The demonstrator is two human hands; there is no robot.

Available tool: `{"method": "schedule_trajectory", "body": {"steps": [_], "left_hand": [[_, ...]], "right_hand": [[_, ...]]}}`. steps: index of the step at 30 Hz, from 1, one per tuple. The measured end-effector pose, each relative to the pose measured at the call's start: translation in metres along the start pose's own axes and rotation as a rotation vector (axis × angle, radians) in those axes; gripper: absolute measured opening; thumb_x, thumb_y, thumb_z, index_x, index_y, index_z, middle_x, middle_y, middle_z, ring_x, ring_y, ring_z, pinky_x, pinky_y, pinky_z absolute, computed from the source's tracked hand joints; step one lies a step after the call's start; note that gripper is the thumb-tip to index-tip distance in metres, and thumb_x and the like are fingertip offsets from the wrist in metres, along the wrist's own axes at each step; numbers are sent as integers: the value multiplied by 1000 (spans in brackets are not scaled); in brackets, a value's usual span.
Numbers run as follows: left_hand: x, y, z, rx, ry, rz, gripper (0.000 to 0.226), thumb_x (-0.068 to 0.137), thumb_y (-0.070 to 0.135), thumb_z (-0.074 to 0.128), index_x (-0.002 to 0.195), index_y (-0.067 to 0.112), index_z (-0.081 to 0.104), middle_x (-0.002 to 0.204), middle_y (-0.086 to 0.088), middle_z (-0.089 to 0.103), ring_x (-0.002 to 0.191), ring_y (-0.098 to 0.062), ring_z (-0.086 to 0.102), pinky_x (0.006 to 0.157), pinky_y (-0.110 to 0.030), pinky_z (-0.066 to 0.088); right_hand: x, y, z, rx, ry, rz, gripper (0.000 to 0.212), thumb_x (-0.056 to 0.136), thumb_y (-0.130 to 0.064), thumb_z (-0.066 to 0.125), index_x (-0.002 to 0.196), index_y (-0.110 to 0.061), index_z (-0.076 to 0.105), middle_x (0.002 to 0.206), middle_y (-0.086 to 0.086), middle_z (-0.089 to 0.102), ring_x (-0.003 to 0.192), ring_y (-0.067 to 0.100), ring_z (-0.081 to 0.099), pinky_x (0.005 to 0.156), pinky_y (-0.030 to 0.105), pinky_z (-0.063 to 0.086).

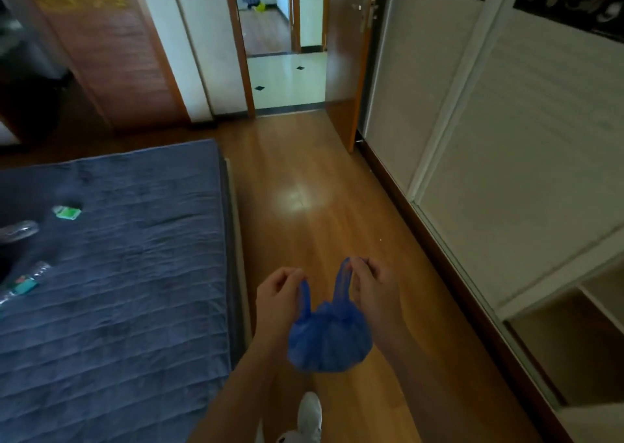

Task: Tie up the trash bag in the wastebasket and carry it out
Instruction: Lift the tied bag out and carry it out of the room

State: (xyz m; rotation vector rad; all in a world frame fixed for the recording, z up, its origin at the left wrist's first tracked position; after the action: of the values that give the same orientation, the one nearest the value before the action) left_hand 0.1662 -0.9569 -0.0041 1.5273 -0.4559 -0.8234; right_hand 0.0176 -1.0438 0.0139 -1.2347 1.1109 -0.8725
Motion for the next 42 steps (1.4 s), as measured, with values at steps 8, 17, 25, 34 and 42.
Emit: {"method": "schedule_trajectory", "body": {"steps": [8,17,25,34,42], "left_hand": [[111,40,-20,-51,79,43,22,91,11,59,78,-6,65,50,10,51,49,-4,46,52,-22,38],[207,64,-31,-114,204,1,23,92,11,58,69,7,64,44,7,41,42,-8,35,46,-25,29],[336,85,-9,-73,310,-25,21,87,10,61,66,7,63,43,5,40,43,-10,35,47,-27,29],[471,131,26,34,396,-1,18,87,11,60,75,-1,66,44,11,48,45,-4,44,53,-26,37],[558,154,30,13,413,33,20,88,12,61,74,-2,65,44,10,46,44,-4,43,50,-24,37]], "right_hand": [[100,-35,72,-30,-41,-42,33,99,-21,55,79,5,56,50,-9,42,44,3,37,47,22,31],[204,-33,141,-13,-140,-5,32,98,-21,57,82,6,59,47,-10,41,45,4,35,45,23,30],[335,-47,203,-15,-267,-3,35,97,-19,58,62,-18,57,59,4,51,61,18,50,61,37,42],[475,-93,248,-18,-333,35,49,98,-20,57,54,-40,64,45,-17,52,46,-2,47,58,26,38],[559,-106,287,-12,-369,18,40,97,-22,57,59,-33,63,48,-14,50,47,2,45,55,26,36]]}}
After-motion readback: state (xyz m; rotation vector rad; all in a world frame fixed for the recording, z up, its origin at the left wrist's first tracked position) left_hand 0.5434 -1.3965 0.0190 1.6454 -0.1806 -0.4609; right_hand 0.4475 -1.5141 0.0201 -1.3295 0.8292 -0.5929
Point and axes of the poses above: each hand's wrist, its own x-axis towards the middle knuckle, its own z-axis out of the palm, y = z × x, the point moved 5 cm from there along x, towards the middle knuckle
